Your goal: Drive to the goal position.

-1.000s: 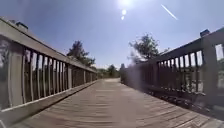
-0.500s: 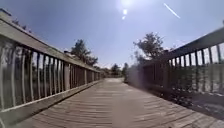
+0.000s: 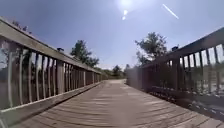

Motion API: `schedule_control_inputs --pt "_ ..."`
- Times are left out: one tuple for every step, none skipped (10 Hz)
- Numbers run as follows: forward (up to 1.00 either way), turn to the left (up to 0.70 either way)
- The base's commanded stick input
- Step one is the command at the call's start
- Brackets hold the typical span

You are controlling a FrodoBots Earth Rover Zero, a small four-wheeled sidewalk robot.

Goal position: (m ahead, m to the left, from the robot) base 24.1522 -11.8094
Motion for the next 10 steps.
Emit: schedule_control_inputs --pt "0.7 0.0" --pt "0.7 0.0" --pt "0.7 0.0" --pt "0.7 0.0" --pt "0.7 0.0" --pt "0.7 0.0" --pt "0.7 0.0" --pt "0.7 0.0" --pt "0.7 0.0" --pt "0.7 0.0"
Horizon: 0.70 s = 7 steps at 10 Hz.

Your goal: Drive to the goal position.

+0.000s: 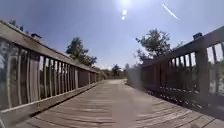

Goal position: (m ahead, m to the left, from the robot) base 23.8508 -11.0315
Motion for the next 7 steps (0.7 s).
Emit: schedule_control_inputs --pt "0.7 0.0" --pt "0.7 0.0" --pt "0.7 0.01" --pt "0.7 0.08" --pt "0.7 0.14" --pt "0.7 0.04" --pt "0.7 0.0"
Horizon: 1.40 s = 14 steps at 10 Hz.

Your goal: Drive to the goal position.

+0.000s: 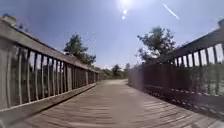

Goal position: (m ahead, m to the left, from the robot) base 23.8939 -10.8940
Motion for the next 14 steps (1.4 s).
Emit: schedule_control_inputs --pt "0.7 0.0" --pt "0.7 0.0" --pt "0.7 0.0" --pt "0.7 0.0" --pt "0.7 0.0" --pt "0.7 0.0" --pt "0.7 0.0" --pt "0.7 0.0" --pt "0.7 0.0" --pt "0.7 0.0" --pt "0.7 0.0" --pt "0.7 0.0" --pt "0.7 0.0" --pt "0.7 0.0"
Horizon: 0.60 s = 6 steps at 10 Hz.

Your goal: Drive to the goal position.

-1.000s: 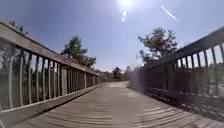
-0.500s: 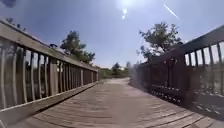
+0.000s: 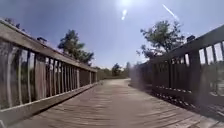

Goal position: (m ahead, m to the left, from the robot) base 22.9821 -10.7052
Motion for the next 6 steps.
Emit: schedule_control_inputs --pt "0.7 0.0" --pt "0.7 0.0" --pt "0.7 0.0" --pt "0.7 0.0" --pt "0.7 0.0" --pt "0.7 0.0"
